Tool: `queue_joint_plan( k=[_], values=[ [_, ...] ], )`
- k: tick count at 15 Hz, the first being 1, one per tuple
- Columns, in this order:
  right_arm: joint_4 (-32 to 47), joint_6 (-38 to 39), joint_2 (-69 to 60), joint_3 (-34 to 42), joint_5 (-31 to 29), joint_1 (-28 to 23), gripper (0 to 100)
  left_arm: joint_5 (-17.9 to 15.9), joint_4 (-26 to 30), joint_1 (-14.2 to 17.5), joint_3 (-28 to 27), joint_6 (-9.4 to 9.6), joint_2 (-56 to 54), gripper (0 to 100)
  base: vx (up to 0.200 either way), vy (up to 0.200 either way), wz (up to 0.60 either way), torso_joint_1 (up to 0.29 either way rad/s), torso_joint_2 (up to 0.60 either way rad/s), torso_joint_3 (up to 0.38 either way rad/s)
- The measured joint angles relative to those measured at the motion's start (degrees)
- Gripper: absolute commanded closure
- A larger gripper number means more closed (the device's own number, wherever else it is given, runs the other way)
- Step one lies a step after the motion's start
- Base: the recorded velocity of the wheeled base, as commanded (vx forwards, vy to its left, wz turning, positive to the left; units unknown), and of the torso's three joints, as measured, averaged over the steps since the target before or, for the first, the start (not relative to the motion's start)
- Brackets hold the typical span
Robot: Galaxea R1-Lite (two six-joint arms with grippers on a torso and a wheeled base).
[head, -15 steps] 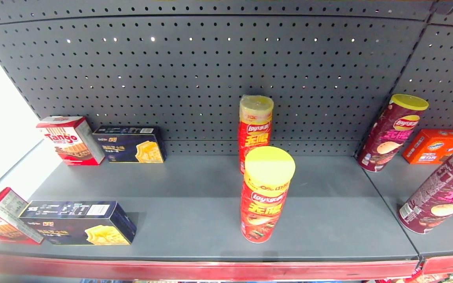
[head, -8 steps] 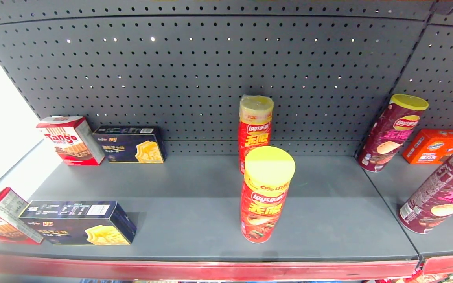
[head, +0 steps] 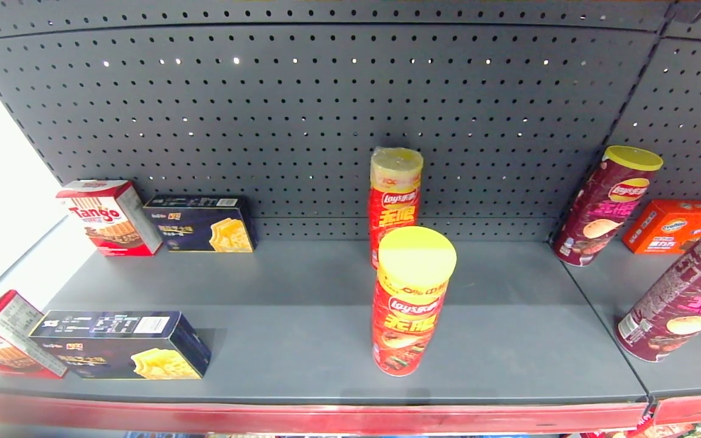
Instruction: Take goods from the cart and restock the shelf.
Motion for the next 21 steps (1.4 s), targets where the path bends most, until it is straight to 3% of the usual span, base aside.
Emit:
queue_joint_plan(
  k=[3,4,5,7,8,17,19,21],
  values=[
    [0.0,0.0,-0.5,0.0,0.0,-0.1,0,6.2,-0.4,0.1,0.1,1.37,0.0,0,0.0,0.0,0.0,0.0,0.0,0.0],
    [0.0,0.0,-0.6,0.0,0.0,-0.1,0,6.3,-0.5,0.2,0.1,1.48,0.0,0,0.0,0.0,0.0,0.0,0.0,0.0],
    [0.0,0.0,-0.7,0.0,0.0,-0.1,0,5.9,-0.4,0.2,0.2,1.11,0.0,0,0.0,0.0,0.0,0.0,0.0,0.0],
    [0.0,0.0,-0.7,0.0,0.0,-0.1,0,3.5,-0.5,0.1,0.2,-2.5,0.0,0,0.0,0.0,0.0,0.0,0.0,0.0],
    [0.1,0.0,-0.8,0.0,0.0,-0.1,0,3.2,-0.5,0.1,0.2,-2.79,0.0,0,0.0,0.0,0.0,0.0,0.0,0.0],
    [0.0,0.0,-0.8,0.0,0.0,-0.1,0,1.8,-0.5,0.1,0.1,-2.12,0.0,0,0.0,0.0,0.0,0.0,0.0,0.0],
    [0.0,0.0,-0.8,0.0,0.0,-0.1,0,1.8,-0.5,0.1,0.1,-1.87,0.0,0,-0.2,0.0,0.0,0.002,0.0,0.0],
    [0.0,0.0,-0.8,0.0,0.0,-0.1,0,2.1,-0.5,0.1,0.2,-2.52,0.0,0,0.0,0.0,0.0,0.0,0.0,0.0]
  ],
)
